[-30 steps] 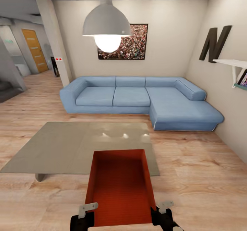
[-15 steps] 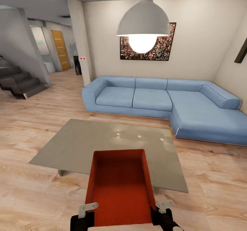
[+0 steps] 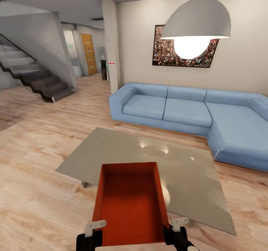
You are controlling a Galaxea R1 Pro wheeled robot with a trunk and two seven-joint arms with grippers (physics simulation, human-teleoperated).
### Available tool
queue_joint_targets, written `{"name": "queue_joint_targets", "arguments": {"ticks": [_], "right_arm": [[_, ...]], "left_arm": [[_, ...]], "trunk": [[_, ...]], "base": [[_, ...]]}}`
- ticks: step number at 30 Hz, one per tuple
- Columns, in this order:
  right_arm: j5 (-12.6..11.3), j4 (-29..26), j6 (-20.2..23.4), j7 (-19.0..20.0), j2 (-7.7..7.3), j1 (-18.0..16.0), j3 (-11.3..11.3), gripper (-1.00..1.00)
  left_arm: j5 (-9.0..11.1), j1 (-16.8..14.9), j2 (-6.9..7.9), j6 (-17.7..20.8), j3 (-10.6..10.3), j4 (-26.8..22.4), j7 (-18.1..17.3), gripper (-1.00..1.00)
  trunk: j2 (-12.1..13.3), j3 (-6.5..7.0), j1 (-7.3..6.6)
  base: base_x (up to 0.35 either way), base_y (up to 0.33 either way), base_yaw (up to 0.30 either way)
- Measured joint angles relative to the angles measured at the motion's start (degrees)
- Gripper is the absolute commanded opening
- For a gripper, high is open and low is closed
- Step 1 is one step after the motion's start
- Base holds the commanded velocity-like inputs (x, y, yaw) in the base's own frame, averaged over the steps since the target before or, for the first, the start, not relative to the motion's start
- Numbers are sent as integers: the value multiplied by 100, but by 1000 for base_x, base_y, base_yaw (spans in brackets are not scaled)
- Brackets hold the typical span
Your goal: Move the two storage containers from the living room to the garage. In the garage, place one container on the floor and stack the other container on top of it (either order is fine).
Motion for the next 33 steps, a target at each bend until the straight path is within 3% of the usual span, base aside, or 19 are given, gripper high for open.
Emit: {"name": "queue_joint_targets", "arguments": {"ticks": [21,33], "right_arm": [[-1,5,0,-3,3,-1,1,-100],[-1,6,1,-3,3,-2,3,-100]], "left_arm": [[7,0,4,0,-1,1,0,-100],[14,0,3,0,0,2,8,-100]], "trunk": [[0,0,0],[0,0,-3]], "base": [[4,1,295],[231,137,295]]}}
